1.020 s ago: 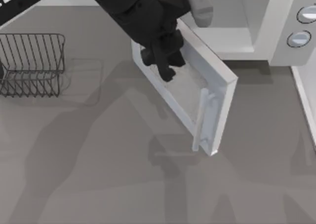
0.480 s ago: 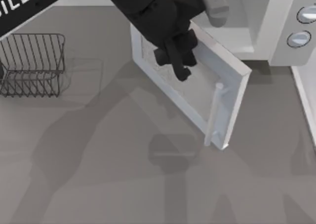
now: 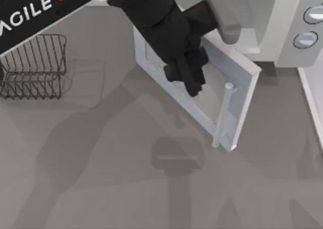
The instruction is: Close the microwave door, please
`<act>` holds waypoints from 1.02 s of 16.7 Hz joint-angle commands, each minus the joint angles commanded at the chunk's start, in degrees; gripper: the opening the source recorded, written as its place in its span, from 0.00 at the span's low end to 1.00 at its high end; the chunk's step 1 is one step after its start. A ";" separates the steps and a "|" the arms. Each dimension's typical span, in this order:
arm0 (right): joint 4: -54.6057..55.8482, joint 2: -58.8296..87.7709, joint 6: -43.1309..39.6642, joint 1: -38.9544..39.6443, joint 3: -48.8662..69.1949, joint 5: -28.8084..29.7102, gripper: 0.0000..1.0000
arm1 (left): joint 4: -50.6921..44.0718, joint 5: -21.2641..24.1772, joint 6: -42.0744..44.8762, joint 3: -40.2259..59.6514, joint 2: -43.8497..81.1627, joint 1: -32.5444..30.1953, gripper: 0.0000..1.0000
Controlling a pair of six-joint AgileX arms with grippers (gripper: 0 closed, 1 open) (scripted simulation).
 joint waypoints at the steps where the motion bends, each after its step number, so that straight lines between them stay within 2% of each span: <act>1: 0.00 0.00 0.00 0.00 0.00 0.00 1.00 | -0.42 -0.08 -0.37 -0.03 0.63 -0.20 0.00; 8: 0.00 0.00 0.00 0.00 0.00 0.00 1.00 | 1.79 -1.53 -1.08 4.57 0.43 -0.39 0.00; 17: 0.00 0.00 0.00 0.00 0.00 0.00 1.00 | 0.12 -1.35 -2.27 3.31 1.73 -1.87 0.00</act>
